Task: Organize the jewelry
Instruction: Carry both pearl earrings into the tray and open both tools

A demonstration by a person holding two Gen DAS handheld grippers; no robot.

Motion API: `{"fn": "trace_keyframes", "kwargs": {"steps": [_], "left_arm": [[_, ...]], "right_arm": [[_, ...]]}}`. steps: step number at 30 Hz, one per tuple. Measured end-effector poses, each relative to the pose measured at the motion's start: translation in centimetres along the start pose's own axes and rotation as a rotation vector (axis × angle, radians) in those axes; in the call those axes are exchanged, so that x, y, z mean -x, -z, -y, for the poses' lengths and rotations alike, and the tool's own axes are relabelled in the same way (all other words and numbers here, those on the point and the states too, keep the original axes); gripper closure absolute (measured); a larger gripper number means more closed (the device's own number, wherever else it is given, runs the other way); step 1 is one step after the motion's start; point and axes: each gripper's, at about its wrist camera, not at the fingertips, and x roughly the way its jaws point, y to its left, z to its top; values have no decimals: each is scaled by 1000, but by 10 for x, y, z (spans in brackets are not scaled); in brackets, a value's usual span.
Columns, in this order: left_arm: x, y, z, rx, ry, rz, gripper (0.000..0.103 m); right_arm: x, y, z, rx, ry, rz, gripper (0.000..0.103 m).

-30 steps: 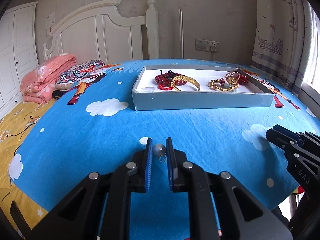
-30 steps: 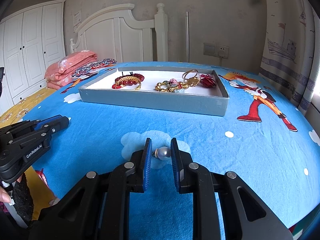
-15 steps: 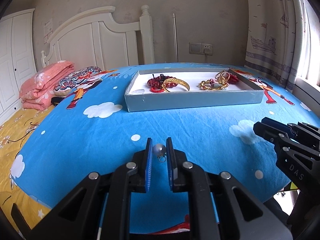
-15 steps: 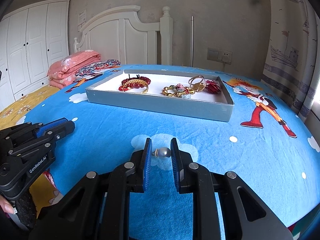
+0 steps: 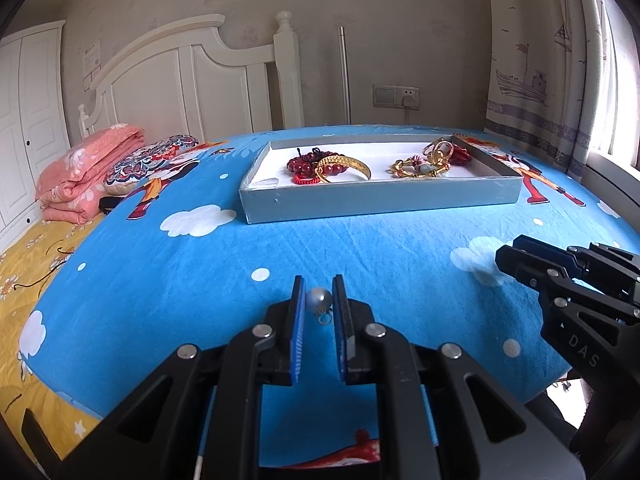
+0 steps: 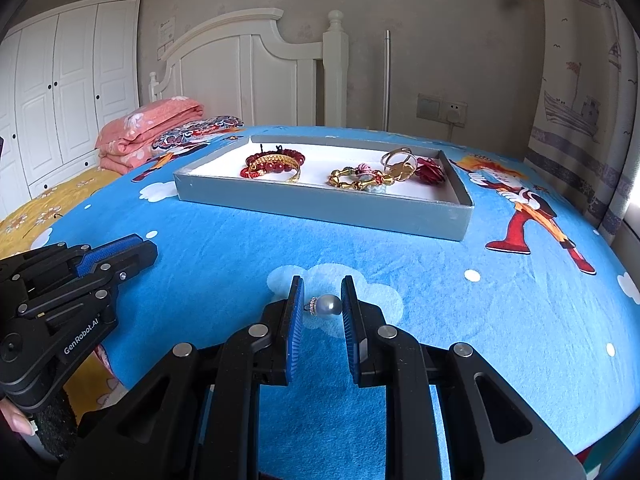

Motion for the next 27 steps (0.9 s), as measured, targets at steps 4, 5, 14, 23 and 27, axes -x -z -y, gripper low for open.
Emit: {"fn": "trace_keyframes", "kwargs": {"steps": [4, 5, 14, 23, 27], "left_arm": [[-1, 0, 0, 1, 2, -2, 90], [-1, 0, 1, 0, 3, -1, 90], [-5, -9, 5, 8, 19, 3, 90], [-10, -35, 11, 25, 44, 18, 90], [-18, -62, 13, 13, 58, 2, 90]], "right_arm": [[0, 0, 0, 0, 0, -1, 84], [-1, 0, 0, -1, 0, -2, 84], [-7, -7, -2, -6, 0, -7, 84], [-10, -36, 2, -14, 24, 6, 84], [-17, -57, 8, -14, 33, 10, 84]]}}
